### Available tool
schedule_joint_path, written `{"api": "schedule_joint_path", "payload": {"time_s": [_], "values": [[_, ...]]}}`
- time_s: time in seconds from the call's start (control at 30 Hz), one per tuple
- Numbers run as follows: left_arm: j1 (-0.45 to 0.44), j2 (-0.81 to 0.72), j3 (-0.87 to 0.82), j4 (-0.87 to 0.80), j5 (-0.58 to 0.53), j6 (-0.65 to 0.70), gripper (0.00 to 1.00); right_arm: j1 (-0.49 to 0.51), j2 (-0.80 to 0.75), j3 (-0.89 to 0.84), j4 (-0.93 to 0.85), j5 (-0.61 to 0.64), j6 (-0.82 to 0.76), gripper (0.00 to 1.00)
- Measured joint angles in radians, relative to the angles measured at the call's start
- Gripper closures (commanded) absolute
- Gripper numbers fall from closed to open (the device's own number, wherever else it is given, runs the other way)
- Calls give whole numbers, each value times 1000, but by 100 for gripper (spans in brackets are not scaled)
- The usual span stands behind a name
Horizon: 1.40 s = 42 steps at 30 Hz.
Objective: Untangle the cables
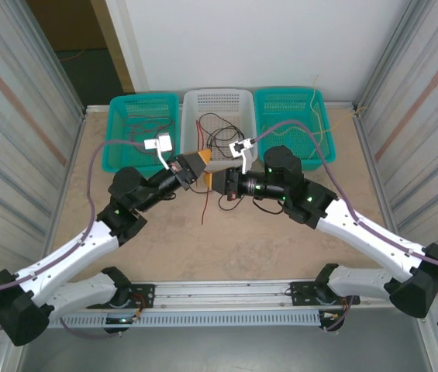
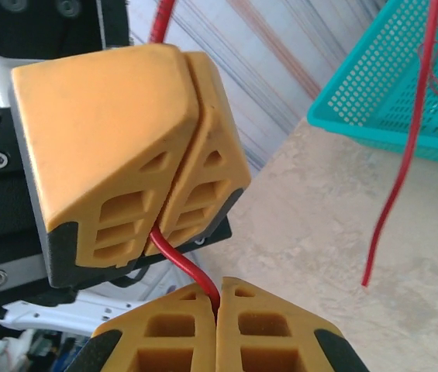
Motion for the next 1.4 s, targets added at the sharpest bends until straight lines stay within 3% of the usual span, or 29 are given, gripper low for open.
{"api": "schedule_joint_path", "payload": {"time_s": [0.43, 0.5, 0.67, 0.73, 0.83, 1.0, 1.2, 1.4], "values": [[10, 8, 14, -87, -3, 92, 100, 51, 101, 11, 56, 16, 45, 98], [12, 7, 14, -94, -5, 98, 100, 55, 105, 12, 58, 24, 45, 88], [32, -26, 14, -86, -11, 100, 100, 51, 101, 3, -10, 51, 56, 48], [54, -55, 15, -90, -14, 104, 100, 34, 86, -8, -51, 58, 54, 43], [102, -85, 33, -153, -43, 113, 100, -2, 42, -18, -130, 84, 43, 43], [152, -65, 169, -420, -147, 190, 100, -47, -56, -17, -264, 177, 6, 42], [176, 11, 321, -690, -292, 334, 100, -105, -123, 0, -414, 272, -40, 43], [281, 149, 399, -833, -348, 467, 100, -132, -131, 12, -486, 315, -62, 43]]}}
